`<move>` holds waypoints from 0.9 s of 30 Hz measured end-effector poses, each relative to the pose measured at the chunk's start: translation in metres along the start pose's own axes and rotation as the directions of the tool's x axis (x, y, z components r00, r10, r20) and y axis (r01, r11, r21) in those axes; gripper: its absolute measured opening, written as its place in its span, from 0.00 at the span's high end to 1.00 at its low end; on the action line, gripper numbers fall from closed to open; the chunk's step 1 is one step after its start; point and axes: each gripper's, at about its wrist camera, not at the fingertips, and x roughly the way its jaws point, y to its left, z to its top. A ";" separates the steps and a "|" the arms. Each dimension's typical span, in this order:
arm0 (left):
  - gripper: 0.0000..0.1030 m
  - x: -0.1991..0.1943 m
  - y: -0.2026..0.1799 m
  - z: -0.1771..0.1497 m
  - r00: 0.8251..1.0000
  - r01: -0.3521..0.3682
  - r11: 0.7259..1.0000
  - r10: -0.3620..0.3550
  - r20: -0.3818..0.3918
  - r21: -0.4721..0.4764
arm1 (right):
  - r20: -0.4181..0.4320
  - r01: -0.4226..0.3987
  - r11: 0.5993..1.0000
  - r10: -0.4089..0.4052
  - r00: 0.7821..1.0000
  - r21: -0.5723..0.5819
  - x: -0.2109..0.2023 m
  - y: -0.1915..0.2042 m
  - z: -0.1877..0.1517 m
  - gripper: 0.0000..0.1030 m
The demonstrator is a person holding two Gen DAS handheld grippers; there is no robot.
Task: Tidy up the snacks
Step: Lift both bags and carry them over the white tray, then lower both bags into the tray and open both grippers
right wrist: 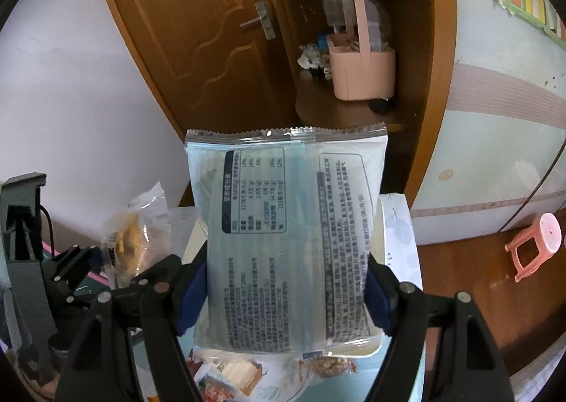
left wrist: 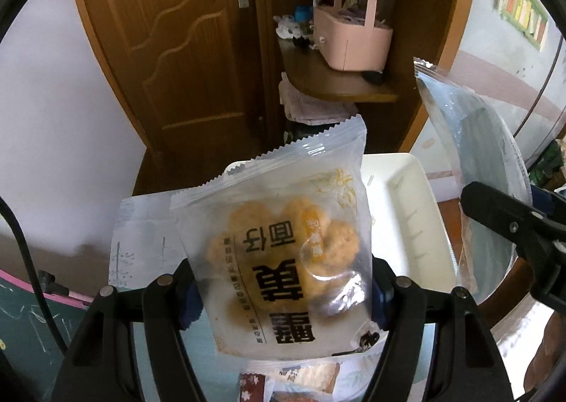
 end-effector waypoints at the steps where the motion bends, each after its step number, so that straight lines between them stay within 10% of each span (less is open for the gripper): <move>1: 0.32 0.007 -0.001 0.001 1.000 0.000 1.000 0.000 -0.007 0.002 | -0.009 0.005 1.000 -0.005 1.000 0.005 0.006 -0.001 0.001 0.27; 15: 0.28 0.061 -0.006 0.006 0.998 -0.010 1.000 0.009 -0.067 -0.013 | -0.120 0.038 0.998 -0.032 0.992 0.055 0.060 -0.007 0.004 0.26; 27: 0.04 0.078 -0.006 0.013 0.995 0.050 0.998 -0.052 -0.088 -0.025 | -0.157 0.082 0.993 -0.068 0.985 0.085 0.084 -0.008 0.005 0.24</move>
